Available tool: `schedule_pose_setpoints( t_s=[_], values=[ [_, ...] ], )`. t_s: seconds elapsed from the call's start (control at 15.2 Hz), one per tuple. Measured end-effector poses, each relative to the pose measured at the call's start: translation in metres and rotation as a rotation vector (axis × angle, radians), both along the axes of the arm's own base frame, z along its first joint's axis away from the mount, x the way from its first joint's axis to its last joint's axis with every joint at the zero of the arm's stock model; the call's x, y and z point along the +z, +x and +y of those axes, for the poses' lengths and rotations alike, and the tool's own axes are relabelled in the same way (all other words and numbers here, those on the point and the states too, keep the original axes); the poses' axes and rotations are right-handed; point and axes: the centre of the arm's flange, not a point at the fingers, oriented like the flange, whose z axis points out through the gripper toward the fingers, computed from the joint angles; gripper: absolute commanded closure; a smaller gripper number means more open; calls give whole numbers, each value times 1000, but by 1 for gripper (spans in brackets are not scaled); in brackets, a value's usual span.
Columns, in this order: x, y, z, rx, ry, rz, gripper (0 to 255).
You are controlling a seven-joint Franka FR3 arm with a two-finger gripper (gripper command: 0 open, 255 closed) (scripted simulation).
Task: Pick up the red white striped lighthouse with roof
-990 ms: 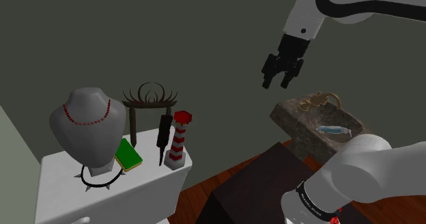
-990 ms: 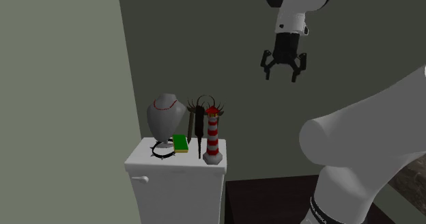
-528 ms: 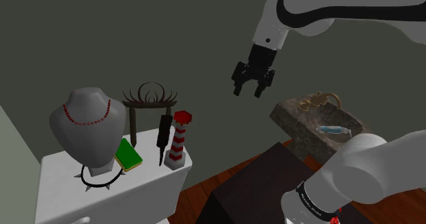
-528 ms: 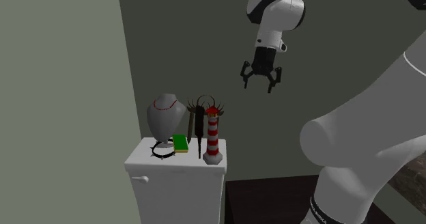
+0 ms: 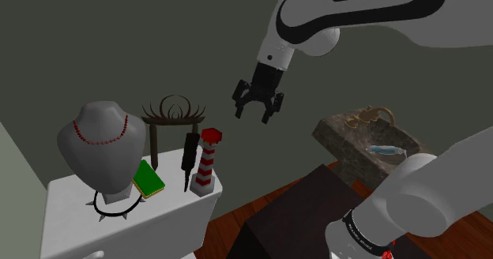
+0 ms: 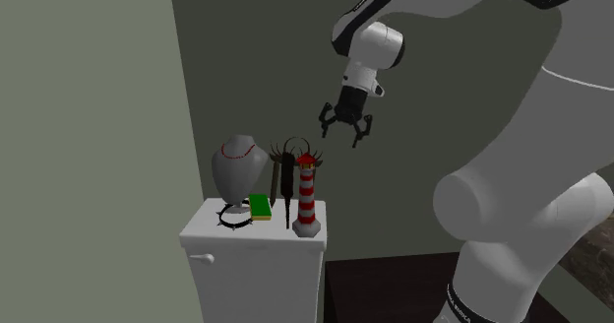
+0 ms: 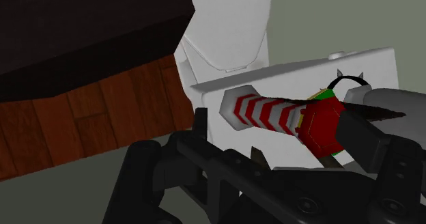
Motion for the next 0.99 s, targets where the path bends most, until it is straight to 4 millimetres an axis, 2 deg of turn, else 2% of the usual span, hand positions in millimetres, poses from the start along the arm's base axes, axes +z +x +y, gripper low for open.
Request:
schedule_pose_setpoints(
  t_s=[0.46, 0.59, 0.99],
  values=[
    [-47, 51, 54, -74, 98, 61, 0],
    [-61, 62, 64, -92, 121, 77, 0],
    [-91, 68, 70, -100, 132, 83, 0]
  ],
)
